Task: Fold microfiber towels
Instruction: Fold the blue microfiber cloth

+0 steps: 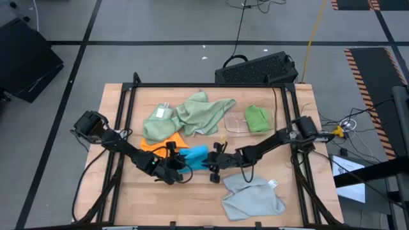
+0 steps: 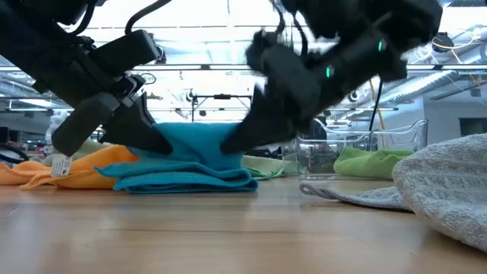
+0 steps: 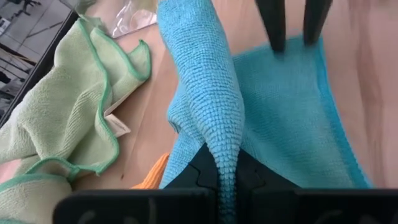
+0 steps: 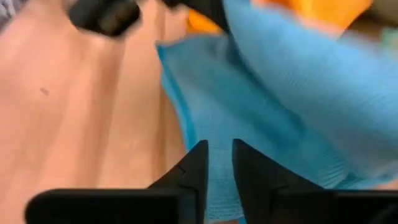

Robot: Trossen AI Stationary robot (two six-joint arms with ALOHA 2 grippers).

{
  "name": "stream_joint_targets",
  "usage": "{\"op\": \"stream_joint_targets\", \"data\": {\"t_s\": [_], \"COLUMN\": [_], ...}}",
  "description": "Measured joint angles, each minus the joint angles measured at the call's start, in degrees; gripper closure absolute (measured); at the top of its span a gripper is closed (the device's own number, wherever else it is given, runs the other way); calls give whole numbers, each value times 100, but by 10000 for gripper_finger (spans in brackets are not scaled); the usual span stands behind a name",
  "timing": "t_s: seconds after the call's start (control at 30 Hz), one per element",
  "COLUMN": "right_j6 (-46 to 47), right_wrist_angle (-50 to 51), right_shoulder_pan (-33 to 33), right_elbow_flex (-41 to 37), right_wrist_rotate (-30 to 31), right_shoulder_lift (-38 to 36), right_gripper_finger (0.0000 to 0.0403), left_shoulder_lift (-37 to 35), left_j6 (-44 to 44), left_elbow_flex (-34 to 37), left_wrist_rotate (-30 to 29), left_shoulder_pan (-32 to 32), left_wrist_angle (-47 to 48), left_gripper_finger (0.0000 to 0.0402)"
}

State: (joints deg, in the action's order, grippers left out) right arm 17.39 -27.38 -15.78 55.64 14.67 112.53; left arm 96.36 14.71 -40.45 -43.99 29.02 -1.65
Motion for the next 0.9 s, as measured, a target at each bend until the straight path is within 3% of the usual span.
{"op": "stream_joint_targets", "data": {"t_s": [0.27,0.67,0.9], "right_j6": [251,141,55], "right_wrist_angle": [-297,-309,590], "right_shoulder_pan": [135,151,84], "right_elbow_flex": [8,-9,-9], "right_wrist_rotate": [20,5,-78], "right_shoulder_lift": [536,353,-258], "right_gripper_finger": [399,386,360], "left_shoulder_lift": [-2,-2,-2], "left_j6": [-68,-409,-289], "left_elbow_flex": [-2,-2,-4], "left_wrist_rotate": [320,146,-63], "left_shoulder_pan": [86,411,470], "left_wrist_angle": [-132,16,31], "left_gripper_finger": [381,282,221]}}
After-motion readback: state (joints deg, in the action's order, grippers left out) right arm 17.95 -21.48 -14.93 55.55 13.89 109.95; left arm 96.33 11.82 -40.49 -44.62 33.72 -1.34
